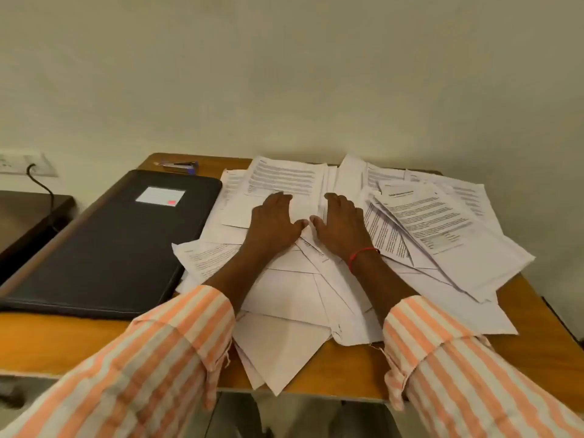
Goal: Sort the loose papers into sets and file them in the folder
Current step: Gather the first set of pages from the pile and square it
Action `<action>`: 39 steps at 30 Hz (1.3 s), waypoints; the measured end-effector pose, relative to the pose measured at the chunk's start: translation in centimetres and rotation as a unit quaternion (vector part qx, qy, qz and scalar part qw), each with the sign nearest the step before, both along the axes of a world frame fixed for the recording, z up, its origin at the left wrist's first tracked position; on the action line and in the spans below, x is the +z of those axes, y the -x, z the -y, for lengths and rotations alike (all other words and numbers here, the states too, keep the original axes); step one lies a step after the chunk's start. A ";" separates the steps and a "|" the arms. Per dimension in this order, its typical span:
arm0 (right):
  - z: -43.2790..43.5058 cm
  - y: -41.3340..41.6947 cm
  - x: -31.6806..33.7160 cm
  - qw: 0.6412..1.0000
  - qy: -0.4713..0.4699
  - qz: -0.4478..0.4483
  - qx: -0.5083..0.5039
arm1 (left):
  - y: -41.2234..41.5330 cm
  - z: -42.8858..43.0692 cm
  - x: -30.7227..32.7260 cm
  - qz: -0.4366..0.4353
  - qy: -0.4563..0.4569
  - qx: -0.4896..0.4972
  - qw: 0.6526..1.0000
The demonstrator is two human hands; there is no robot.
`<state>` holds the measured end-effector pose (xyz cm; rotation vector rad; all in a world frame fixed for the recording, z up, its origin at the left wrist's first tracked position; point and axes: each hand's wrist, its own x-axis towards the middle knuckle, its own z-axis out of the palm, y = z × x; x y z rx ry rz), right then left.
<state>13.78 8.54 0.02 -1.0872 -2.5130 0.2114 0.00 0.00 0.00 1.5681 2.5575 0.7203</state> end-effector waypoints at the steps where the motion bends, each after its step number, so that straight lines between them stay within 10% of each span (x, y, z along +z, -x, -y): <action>1: -0.1 0.0 -0.7 1.000 0.016 -0.010 -0.006 | 0.1 0.0 -0.6 -0.002 0.006 0.013 1.000; 7: -0.9 0.2 -3.0 1.000 0.021 -0.016 -0.010 | 0.4 0.0 -3.0 -0.046 -0.005 0.037 0.998; 13: -2.1 0.3 -2.1 0.986 0.090 -0.129 -0.049 | 0.0 0.3 -0.5 0.093 -0.082 -0.015 0.992; 17: -2.5 -0.6 -1.2 0.958 0.171 -0.226 -0.052 | 1.7 1.0 0.1 0.066 -0.156 0.122 0.978; 25: -3.2 -1.8 -0.5 0.918 0.239 -0.312 -0.047 | 4.3 1.8 -0.6 0.126 -0.092 0.154 0.976; 31: -2.6 -3.0 1.1 0.773 0.487 -0.404 0.044 | 5.7 1.8 1.2 0.460 -0.254 0.114 0.843; 39: -1.4 -3.8 1.5 0.746 0.530 -0.397 0.075 | 5.6 2.2 0.9 0.488 -0.300 0.008 0.820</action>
